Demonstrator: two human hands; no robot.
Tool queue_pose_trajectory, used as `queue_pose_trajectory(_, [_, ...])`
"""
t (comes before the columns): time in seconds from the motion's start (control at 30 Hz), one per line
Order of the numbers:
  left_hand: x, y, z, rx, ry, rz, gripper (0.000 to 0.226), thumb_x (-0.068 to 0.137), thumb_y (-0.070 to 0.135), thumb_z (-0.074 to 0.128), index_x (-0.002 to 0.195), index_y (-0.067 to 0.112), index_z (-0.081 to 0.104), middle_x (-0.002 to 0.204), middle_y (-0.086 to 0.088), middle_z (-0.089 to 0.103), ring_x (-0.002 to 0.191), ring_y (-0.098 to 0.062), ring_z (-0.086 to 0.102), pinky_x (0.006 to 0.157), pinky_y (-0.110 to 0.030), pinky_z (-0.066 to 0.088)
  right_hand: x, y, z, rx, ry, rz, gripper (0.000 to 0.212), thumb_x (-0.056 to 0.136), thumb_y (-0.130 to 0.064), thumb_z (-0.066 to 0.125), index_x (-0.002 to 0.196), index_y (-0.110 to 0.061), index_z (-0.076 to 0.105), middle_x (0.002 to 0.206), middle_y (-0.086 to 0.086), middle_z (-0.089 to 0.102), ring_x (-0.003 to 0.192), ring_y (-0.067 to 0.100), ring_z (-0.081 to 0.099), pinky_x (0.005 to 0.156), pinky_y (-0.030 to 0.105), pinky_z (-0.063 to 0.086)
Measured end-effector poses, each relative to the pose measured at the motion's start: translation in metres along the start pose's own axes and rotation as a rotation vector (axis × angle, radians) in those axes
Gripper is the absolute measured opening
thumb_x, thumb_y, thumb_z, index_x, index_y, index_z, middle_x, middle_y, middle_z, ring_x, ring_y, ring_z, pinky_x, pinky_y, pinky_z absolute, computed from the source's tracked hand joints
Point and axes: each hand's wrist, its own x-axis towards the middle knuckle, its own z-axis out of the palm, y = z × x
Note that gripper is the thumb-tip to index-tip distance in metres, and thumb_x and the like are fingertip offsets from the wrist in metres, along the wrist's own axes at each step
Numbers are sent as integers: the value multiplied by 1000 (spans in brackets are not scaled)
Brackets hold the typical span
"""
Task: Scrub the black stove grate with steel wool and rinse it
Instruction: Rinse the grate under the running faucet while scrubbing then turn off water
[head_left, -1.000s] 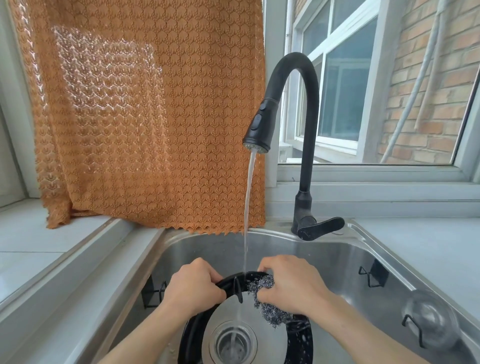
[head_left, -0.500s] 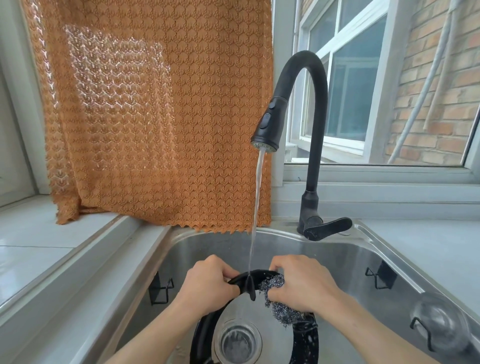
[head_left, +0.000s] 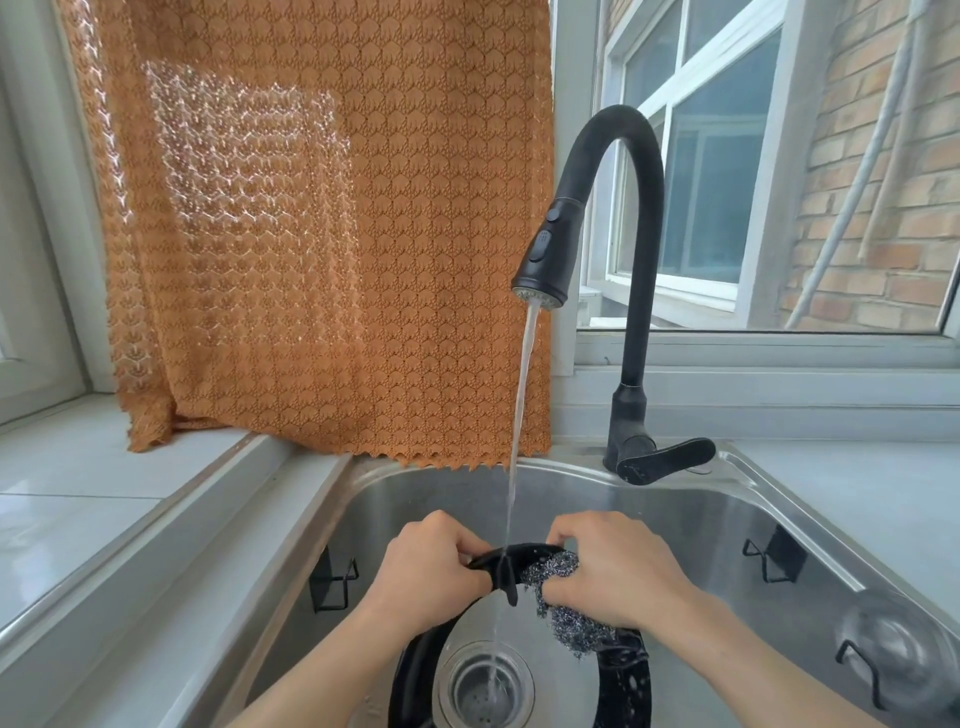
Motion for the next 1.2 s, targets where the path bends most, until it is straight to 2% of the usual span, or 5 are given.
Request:
queue_pose_trajectory(0.2, [3, -4, 3, -40, -137, -6, 48, 84, 2, 57, 97, 44, 79, 75, 1, 74, 61, -14, 51, 58, -26, 46, -2, -11, 0, 26, 27, -86, 40, 76, -46, 69, 115, -39, 65, 94, -12, 58, 83, 15, 55, 68, 31, 44])
queue_pose_trajectory(0.33, [9, -11, 7, -56, -193, -61, 48, 77, -7, 47, 90, 28, 76, 82, -1, 78, 80, -19, 75, 79, -42, 65, -3, -9, 2, 80, 17, -138, 44, 79, -46, 68, 121, -41, 57, 110, -14, 59, 91, 14, 57, 80, 33, 50])
queue_pose_trajectory(0.63, [9, -14, 9, -201, -160, -108, 44, 81, -10, 48, 91, 20, 79, 83, -7, 79, 78, -15, 77, 75, -44, 65, -2, -13, 15, 183, 17, -395, 31, 92, -38, 64, 110, -42, 40, 113, -20, 43, 100, 17, 56, 86, 41, 50])
queue_pose_trajectory(0.9, [8, -13, 9, -269, -148, -164, 51, 82, -15, 46, 96, 21, 79, 88, -7, 78, 82, -23, 77, 79, -47, 64, 8, 6, 17, 135, 36, -215, 34, 82, -32, 73, 89, -32, 39, 91, -13, 50, 83, 12, 53, 74, 32, 48])
queue_pose_trajectory(1.2, [8, -16, 7, -288, -145, -224, 44, 82, -16, 60, 90, 23, 79, 74, -1, 74, 68, -10, 72, 77, -45, 65, 14, 26, 24, 189, -239, 150, 40, 87, -40, 76, 88, -22, 40, 97, 3, 58, 59, 18, 75, 53, 33, 44])
